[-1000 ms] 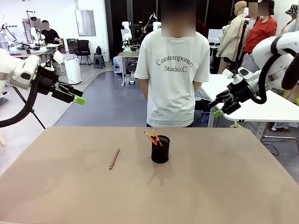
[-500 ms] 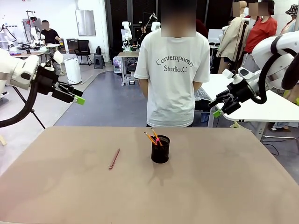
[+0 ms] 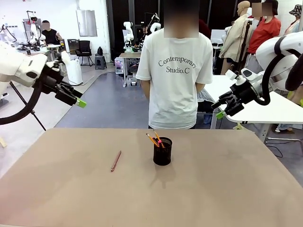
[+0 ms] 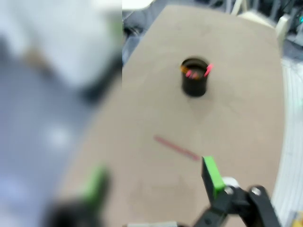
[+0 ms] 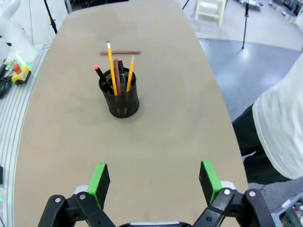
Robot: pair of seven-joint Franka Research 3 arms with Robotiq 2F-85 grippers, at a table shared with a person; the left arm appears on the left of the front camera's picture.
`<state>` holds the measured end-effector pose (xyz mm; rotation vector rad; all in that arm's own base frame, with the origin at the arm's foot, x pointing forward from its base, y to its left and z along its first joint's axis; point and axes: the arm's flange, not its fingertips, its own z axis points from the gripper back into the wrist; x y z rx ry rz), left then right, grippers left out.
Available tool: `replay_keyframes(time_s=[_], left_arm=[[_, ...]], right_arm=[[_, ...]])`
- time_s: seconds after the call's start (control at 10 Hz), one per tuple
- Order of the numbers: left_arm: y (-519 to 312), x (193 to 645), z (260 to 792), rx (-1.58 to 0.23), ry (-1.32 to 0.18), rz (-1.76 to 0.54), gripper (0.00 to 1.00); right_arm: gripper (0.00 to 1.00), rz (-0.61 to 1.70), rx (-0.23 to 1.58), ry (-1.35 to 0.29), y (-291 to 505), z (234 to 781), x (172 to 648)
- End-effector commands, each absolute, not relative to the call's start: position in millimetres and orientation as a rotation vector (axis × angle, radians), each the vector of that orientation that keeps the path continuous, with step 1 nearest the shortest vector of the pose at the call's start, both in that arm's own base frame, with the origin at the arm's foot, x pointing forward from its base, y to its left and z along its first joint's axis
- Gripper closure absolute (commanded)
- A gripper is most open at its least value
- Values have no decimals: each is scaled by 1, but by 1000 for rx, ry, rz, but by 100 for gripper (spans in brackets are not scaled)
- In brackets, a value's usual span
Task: Place the pens into the pen holder.
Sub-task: Pick up a writing instrument from the table and place it into the Pen holder.
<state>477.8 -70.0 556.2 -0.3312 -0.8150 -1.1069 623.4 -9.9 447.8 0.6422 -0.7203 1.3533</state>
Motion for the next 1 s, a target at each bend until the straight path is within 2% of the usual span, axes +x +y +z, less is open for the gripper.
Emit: replay_keyframes(time_s=[0.0, 0.3, 0.6, 0.9], left_arm=[[-91, 452, 570, -143, -660, -1056, 0], [-138, 424, 573, -113, -502, -1032, 0], [-194, 410, 544, -153, -349, -1084, 0], [-231, 405, 515, -64, -315, -1044, 0]], right_arm=[[0, 1350, 637, -733, -8, 449, 624], [0, 1350, 637, -733, -8, 449, 624], [0, 1350, 637, -733, -8, 449, 624], [0, 1350, 637, -733, -8, 449, 624]])
